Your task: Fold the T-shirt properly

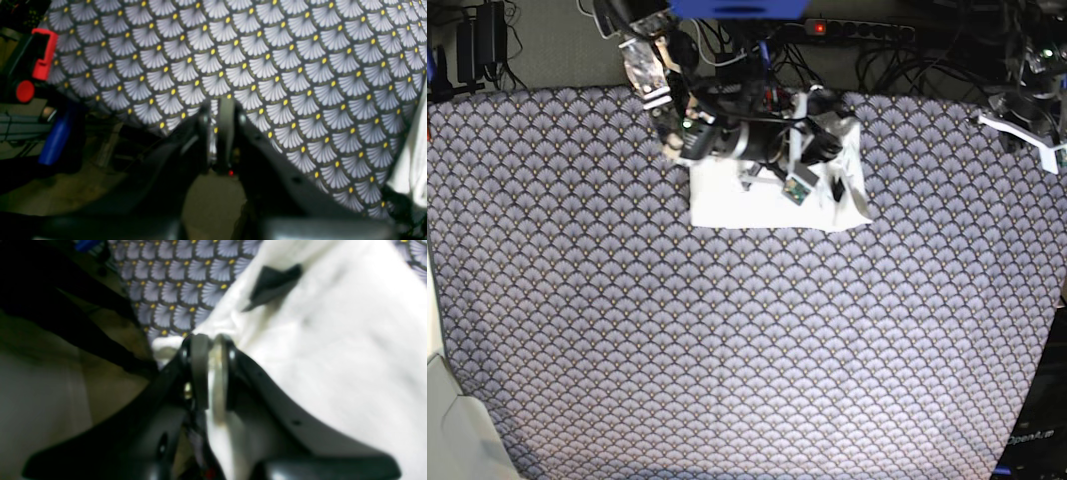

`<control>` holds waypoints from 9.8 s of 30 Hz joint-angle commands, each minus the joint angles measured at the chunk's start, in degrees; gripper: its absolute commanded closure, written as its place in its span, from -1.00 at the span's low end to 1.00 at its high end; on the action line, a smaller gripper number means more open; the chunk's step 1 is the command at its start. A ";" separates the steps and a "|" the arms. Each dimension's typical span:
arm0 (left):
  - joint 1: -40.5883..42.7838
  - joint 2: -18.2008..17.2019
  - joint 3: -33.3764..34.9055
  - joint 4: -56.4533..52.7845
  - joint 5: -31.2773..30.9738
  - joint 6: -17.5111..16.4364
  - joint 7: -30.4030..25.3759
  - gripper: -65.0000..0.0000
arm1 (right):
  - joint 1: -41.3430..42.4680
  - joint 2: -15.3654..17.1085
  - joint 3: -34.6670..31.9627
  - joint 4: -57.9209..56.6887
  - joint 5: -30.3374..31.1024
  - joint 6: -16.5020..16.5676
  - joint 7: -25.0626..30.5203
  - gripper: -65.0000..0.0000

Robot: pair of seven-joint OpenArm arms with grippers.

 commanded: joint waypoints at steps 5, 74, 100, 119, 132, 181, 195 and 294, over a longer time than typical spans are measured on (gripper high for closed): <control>1.47 -0.64 -0.36 1.11 -0.04 -0.08 -0.95 0.89 | 4.67 -2.08 -3.86 -3.63 1.22 0.38 2.09 0.82; -23.50 6.83 27.42 -25.08 0.49 -14.59 -1.03 0.89 | -5.27 18.05 28.49 15.63 1.14 0.38 -0.19 0.83; -52.16 9.91 27.33 -44.60 0.05 -14.50 -4.02 0.89 | -3.68 19.89 28.75 15.10 0.87 0.38 -2.83 0.83; -38.18 12.99 20.92 -37.39 0.49 -14.50 1.52 0.89 | -2.19 19.45 24.53 6.31 0.87 0.38 1.56 0.83; -47.23 22.92 21.00 -48.03 7.08 -14.50 -3.14 0.89 | -7.64 17.26 21.72 7.98 0.96 0.38 1.56 0.83; -37.39 20.55 30.76 -18.40 7.08 -14.50 6.79 0.89 | -5.00 13.83 14.34 11.50 0.96 0.38 -0.02 0.83; -49.87 20.46 30.59 -51.46 7.08 -14.50 -10.09 0.89 | -5.00 14.53 14.34 11.50 0.87 0.38 -0.19 0.83; 15.80 0.59 23.29 -18.75 8.13 -14.59 -38.48 0.98 | -34.89 16.38 45.19 -19.80 -17.41 0.38 41.65 0.83</control>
